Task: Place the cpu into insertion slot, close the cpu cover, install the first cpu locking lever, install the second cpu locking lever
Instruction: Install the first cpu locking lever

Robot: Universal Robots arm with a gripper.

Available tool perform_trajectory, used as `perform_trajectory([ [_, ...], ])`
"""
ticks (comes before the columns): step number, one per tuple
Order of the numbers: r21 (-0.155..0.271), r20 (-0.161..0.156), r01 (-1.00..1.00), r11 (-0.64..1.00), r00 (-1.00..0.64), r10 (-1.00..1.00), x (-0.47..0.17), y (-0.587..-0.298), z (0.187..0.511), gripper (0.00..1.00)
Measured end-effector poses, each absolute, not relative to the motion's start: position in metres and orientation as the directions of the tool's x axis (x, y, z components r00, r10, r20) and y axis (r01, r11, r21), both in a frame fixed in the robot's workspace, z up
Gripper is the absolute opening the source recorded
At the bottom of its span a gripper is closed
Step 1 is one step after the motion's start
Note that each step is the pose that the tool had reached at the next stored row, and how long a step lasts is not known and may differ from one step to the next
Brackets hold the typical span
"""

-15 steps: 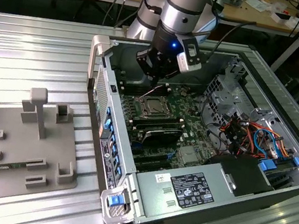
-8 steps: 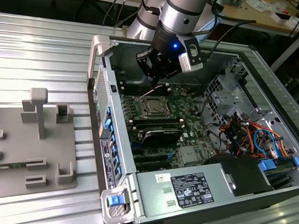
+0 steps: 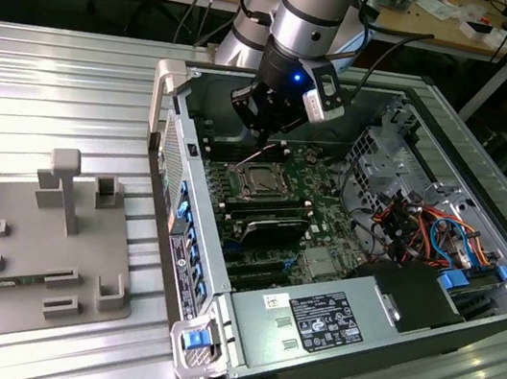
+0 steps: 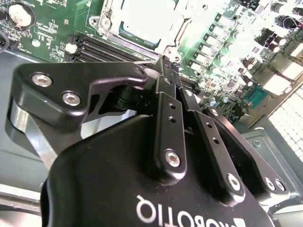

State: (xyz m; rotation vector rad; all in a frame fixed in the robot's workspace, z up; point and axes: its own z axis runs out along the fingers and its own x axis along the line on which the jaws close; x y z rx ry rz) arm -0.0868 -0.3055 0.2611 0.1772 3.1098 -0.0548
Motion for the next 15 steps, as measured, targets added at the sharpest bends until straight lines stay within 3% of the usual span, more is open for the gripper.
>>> perform_trajectory([
  [15,-0.034,-0.028,0.009,0.999,-1.0,0.008,-0.073,-0.298,0.253,0.11],
])
